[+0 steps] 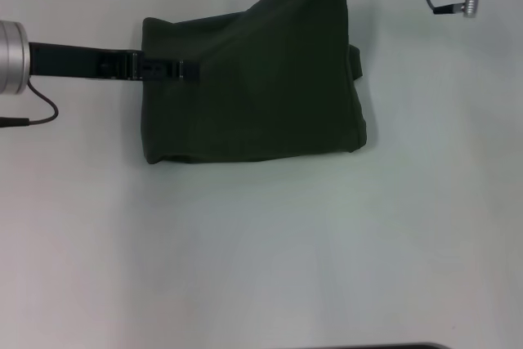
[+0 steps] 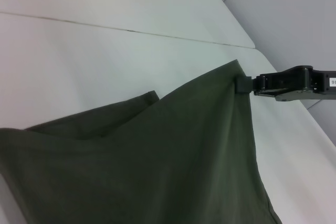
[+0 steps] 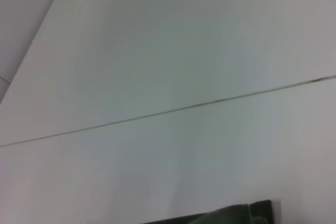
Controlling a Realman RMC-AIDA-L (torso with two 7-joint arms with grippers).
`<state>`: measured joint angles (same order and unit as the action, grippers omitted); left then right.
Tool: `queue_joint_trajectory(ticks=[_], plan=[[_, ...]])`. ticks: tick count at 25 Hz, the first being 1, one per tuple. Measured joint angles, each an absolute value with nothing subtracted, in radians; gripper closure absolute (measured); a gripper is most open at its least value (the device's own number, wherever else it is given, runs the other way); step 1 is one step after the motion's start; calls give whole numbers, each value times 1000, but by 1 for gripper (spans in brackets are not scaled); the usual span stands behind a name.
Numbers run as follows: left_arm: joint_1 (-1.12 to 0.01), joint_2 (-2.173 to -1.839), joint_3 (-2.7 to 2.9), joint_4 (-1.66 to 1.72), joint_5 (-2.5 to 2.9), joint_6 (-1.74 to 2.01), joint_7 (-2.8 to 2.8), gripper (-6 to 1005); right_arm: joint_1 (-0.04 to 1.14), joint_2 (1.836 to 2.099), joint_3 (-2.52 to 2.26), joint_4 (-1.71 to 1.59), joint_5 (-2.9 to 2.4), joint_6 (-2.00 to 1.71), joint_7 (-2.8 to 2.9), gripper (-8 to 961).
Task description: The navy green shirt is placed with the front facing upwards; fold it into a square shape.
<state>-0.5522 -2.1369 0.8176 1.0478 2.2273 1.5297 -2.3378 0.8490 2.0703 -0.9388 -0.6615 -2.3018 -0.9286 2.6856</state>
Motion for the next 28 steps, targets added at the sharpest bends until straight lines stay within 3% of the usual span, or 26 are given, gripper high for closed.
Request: queue_joint_trajectory(ticks=[13, 18, 24, 28], plan=[[-549, -2137, 816, 1048, 2227, 1529, -2334, 152, 852, 2049, -937, -632, -2308, -920, 2696, 832], [-552, -2138, 816, 1048, 2225, 1529, -2332, 152, 844, 2041, -930, -645, -2302, -926, 2696, 636], [-569, -2124, 811, 1057, 2213, 1528, -2330, 152, 854, 2023, -906, -706, -2207, -1008, 2687, 495], [-594, -2113, 808, 1042, 2205, 1535, -2326, 152, 863, 2024, -915, -758, -2150, -1079, 2680, 437]])
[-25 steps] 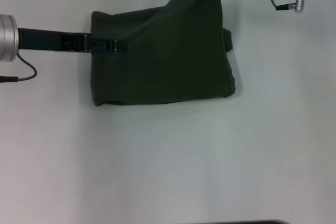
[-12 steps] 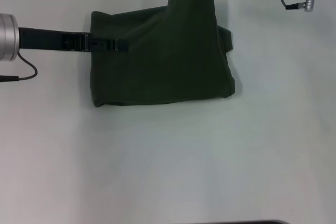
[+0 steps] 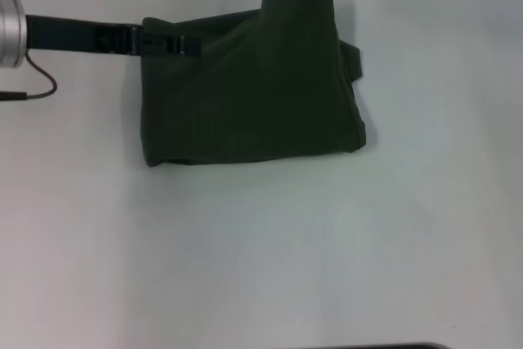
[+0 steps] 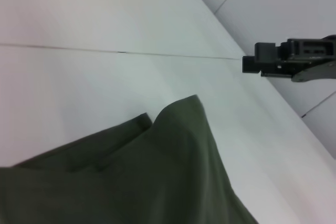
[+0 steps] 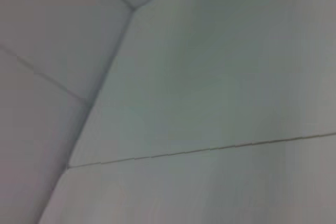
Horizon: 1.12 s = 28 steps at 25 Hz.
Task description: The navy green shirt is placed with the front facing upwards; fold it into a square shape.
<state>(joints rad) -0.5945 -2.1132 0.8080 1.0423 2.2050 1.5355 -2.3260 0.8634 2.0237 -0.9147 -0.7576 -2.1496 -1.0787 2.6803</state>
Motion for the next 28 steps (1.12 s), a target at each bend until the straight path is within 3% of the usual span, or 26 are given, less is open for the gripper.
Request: queue_joint_trajectory(ticks=[10, 15, 20, 28], plan=[[-629, -2078, 799, 1015, 2204, 1559, -2332, 151, 838, 2027, -921, -755, -2154, -1202, 2499, 425], [-631, -2063, 799, 987, 2205, 1555, -2301, 151, 752, 2057, -909, -765, -2148, -1243, 2202, 426], [-624, -2071, 805, 982, 2213, 1522, -2259, 151, 668, 2082, -908, -791, -2135, -1237, 1943, 419], [-646, -2118, 848, 922, 2283, 1245, -2183, 151, 621, 2088, -905, -755, -2110, -1157, 1765, 420]])
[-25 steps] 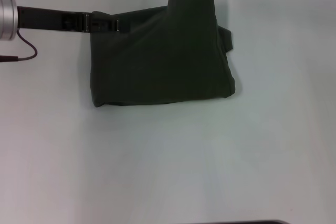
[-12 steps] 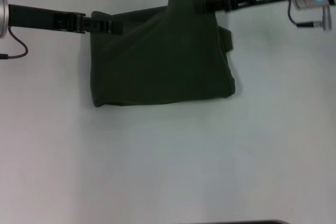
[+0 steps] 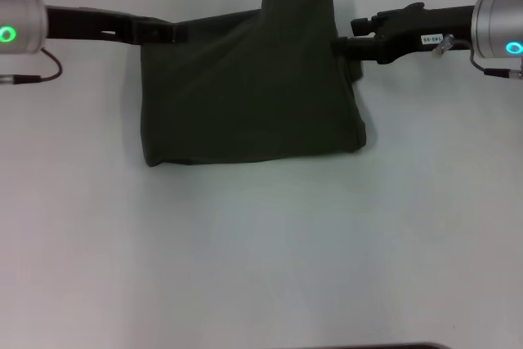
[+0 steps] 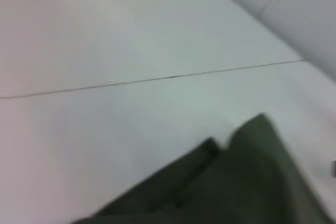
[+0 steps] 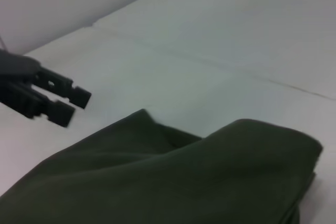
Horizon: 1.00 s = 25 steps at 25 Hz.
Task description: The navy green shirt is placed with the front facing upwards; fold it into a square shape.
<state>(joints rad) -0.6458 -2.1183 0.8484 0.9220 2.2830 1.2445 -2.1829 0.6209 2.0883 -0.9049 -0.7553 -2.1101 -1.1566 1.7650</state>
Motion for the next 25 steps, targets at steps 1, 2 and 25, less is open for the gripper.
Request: queue_joint_trajectory(ticks=[1, 2, 25], plan=[[-661, -2122, 861, 895, 2303, 1195, -2188, 151, 621, 2088, -906, -749, -2103, -1150, 1764, 420], [-671, -2124, 867, 880, 2314, 1172, -2193, 151, 621, 2088, -907, -743, -2099, -1140, 1763, 421], [-804, -2160, 945, 709, 2513, 825, -2250, 158, 620, 2086, -901, -714, -2050, -1112, 1785, 424]])
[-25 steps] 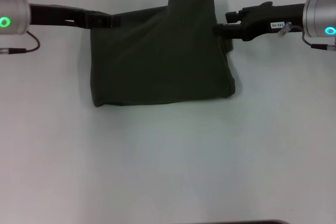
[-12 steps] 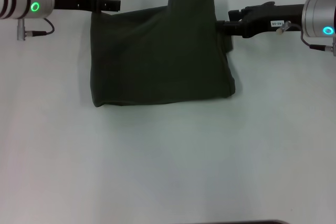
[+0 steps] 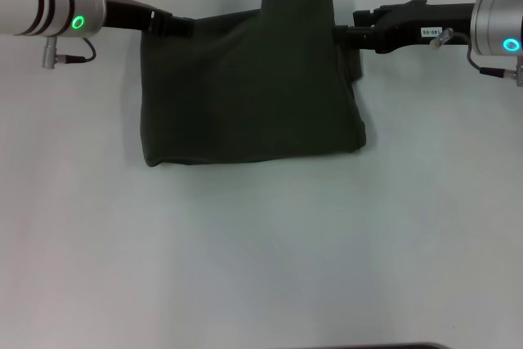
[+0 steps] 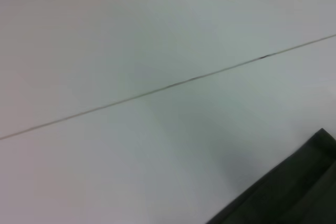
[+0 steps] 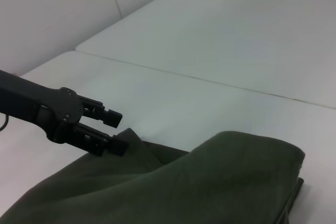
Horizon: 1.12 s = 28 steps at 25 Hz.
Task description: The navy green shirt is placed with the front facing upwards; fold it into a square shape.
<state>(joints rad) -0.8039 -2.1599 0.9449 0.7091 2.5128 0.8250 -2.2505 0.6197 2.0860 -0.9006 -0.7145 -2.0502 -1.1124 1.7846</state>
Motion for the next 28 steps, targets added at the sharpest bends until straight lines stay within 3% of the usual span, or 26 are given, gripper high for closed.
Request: queue_joint_trajectory(ticks=[28], plan=[[-919, -2155, 940, 526, 2692, 653, -2327, 168, 618, 2086, -893, -699, -2051, -1120, 1784, 427]])
